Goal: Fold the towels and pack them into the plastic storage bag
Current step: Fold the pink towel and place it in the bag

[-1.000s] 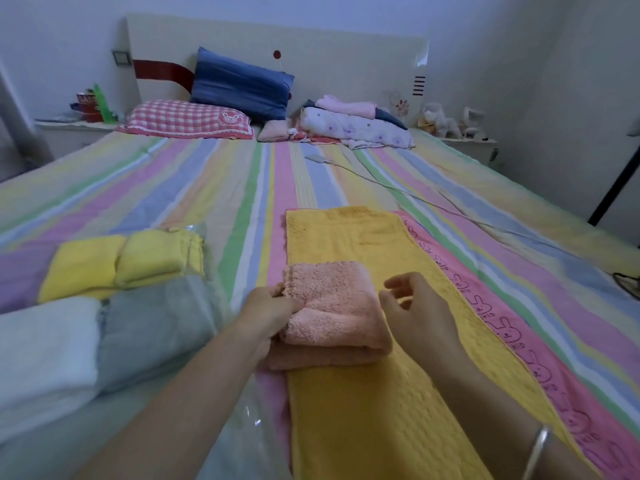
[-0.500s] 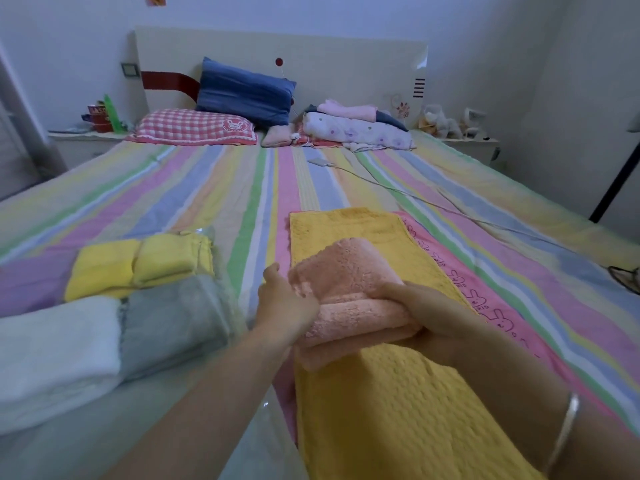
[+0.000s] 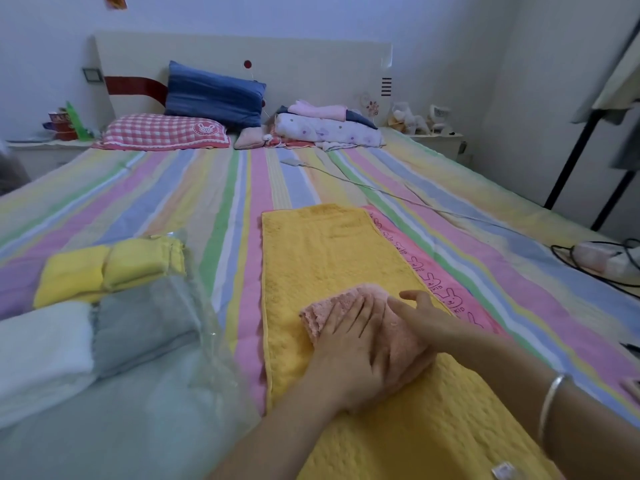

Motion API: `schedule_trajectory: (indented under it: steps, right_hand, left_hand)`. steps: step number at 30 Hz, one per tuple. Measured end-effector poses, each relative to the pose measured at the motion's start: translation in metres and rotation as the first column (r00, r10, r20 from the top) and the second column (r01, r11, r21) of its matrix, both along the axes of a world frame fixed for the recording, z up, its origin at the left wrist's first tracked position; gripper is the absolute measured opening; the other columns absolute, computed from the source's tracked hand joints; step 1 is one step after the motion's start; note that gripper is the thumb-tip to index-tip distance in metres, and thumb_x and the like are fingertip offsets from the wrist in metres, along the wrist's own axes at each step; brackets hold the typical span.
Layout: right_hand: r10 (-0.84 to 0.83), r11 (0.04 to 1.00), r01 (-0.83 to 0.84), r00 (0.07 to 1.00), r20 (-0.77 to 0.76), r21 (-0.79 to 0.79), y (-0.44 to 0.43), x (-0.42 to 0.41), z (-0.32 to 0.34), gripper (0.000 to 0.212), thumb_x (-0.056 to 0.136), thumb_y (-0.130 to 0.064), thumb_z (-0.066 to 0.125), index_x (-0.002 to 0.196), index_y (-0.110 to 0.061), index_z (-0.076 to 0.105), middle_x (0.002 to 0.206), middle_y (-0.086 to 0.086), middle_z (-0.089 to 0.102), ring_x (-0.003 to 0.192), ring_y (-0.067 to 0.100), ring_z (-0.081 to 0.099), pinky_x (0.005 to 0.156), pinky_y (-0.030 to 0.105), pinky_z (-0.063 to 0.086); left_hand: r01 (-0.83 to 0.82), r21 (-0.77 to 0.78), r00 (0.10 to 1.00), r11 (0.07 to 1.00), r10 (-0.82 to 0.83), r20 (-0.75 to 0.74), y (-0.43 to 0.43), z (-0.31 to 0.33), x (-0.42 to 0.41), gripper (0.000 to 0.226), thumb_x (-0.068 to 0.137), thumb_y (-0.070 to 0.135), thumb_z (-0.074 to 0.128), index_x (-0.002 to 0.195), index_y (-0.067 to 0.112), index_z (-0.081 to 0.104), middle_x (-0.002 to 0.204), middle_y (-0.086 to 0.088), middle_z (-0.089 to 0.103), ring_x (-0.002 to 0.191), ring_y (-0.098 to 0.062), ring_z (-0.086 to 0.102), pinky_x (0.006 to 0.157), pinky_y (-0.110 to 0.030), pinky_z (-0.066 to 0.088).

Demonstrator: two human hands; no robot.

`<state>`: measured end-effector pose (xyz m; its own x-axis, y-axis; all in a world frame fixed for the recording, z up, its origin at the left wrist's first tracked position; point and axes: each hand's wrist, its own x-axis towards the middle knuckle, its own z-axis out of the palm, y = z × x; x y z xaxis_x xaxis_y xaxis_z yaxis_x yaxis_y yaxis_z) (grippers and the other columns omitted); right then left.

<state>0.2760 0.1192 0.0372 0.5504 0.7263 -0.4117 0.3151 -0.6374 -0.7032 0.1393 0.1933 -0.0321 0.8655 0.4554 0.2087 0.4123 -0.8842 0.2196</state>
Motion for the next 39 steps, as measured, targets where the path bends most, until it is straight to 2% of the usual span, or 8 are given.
schedule_trajectory:
  steps: [4, 7, 10, 14, 18, 30, 35, 39]
  right_hand:
    - [-0.012, 1.000, 0.009, 0.968, 0.250, 0.015, 0.006, -0.004, -0.015, 0.052, 0.097, -0.036, 0.044, 0.141, -0.020, 0.022, 0.089, 0.003, 0.059, 0.077, 0.019, 0.058, 0.065, 0.032, 0.046]
    - [-0.003, 0.996, -0.051, 0.814, 0.581, 0.077, 0.006, -0.015, -0.023, 0.043, 0.094, -0.020, 0.041, 0.135, -0.024, 0.029, 0.119, 0.008, 0.050, 0.105, 0.027, 0.052, 0.073, 0.035, 0.045]
    - [0.039, 0.981, -0.178, 0.555, 0.831, 0.073, 0.006, -0.038, -0.016, 0.026, 0.093, -0.024, 0.040, 0.118, -0.020, 0.049, 0.136, 0.008, 0.035, 0.120, 0.028, 0.036, 0.083, 0.038, 0.044]
    - [0.218, 0.976, -0.131, 0.643, 0.734, -0.174, 0.004, -0.064, -0.011, 0.099, 0.074, -0.087, 0.029, 0.142, -0.015, 0.036, 0.156, 0.010, 0.016, 0.142, 0.040, 0.008, 0.109, 0.064, 0.012]
    - [0.304, 0.935, -0.083, 0.684, 0.663, -0.344, 0.011, -0.080, -0.010, 0.139, 0.050, -0.101, 0.029, 0.153, -0.012, 0.003, 0.158, 0.017, -0.015, 0.140, 0.050, -0.016, 0.104, 0.076, -0.002]
    - [0.229, 0.915, 0.007, 0.815, 0.533, -0.403, 0.012, -0.067, -0.009, 0.122, 0.064, -0.080, 0.059, 0.152, -0.014, 0.006, 0.156, 0.027, -0.010, 0.139, 0.056, -0.001, 0.108, 0.071, 0.004]
    - [0.193, 0.908, -0.007, 0.895, 0.403, -0.420, 0.021, -0.047, -0.016, 0.145, 0.007, -0.097, 0.053, 0.135, -0.030, 0.045, 0.139, 0.014, 0.040, 0.125, 0.039, 0.038, 0.102, 0.052, 0.034]
    - [0.114, 0.968, 0.016, 0.862, 0.494, -0.251, 0.000, -0.057, -0.006, 0.094, 0.056, -0.083, 0.058, 0.131, -0.028, 0.048, 0.135, 0.017, 0.036, 0.125, 0.037, 0.031, 0.100, 0.046, 0.033]
  left_hand:
    - [0.035, -0.185, 0.999, 0.982, -0.027, 0.045, 0.002, 0.013, -0.005, 0.067, 0.089, 0.042, 0.029, 0.152, 0.020, 0.025, 0.161, 0.007, 0.011, 0.148, -0.005, -0.002, 0.121, -0.036, -0.004]
    - [0.039, -0.300, 0.942, 0.953, 0.065, 0.328, -0.001, 0.025, -0.033, 0.041, 0.091, 0.022, 0.048, 0.130, 0.021, 0.056, 0.143, 0.006, 0.048, 0.135, -0.007, 0.036, 0.114, -0.023, 0.026]
    - [-0.031, -0.311, 0.905, 0.950, 0.159, 0.395, -0.007, 0.034, -0.074, 0.032, 0.093, 0.016, 0.051, 0.122, 0.028, 0.059, 0.126, 0.015, 0.055, 0.120, 0.003, 0.045, 0.096, -0.002, 0.028]
    - [-0.084, -0.305, 0.870, 0.949, 0.219, 0.442, -0.014, 0.035, -0.121, 0.030, 0.091, 0.016, 0.052, 0.115, 0.034, 0.060, 0.123, 0.022, 0.054, 0.117, 0.006, 0.049, 0.097, -0.015, 0.038]
    - [-0.125, -0.314, 0.851, 0.941, 0.264, 0.455, -0.023, 0.027, -0.149, 0.028, 0.089, 0.015, 0.052, 0.107, 0.033, 0.064, 0.120, 0.020, 0.058, 0.113, 0.004, 0.053, 0.095, -0.023, 0.045]
    - [-0.051, -0.377, 0.864, 0.925, 0.230, 0.447, -0.044, 0.027, -0.168, 0.031, 0.092, 0.007, 0.054, 0.094, 0.034, 0.069, 0.111, 0.022, 0.063, 0.101, 0.000, 0.062, 0.088, -0.031, 0.052]
    - [-0.026, -0.340, 0.923, 0.940, 0.152, 0.352, -0.051, 0.030, -0.196, 0.027, 0.088, 0.014, 0.051, 0.096, 0.034, 0.067, 0.103, 0.024, 0.064, 0.089, 0.000, 0.065, 0.078, -0.026, 0.053]
    - [-0.083, -0.372, 0.928, 0.925, 0.207, 0.308, -0.055, 0.033, -0.223, 0.031, 0.087, 0.011, 0.050, 0.093, 0.037, 0.066, 0.101, 0.023, 0.065, 0.084, -0.002, 0.067, 0.072, -0.023, 0.053]
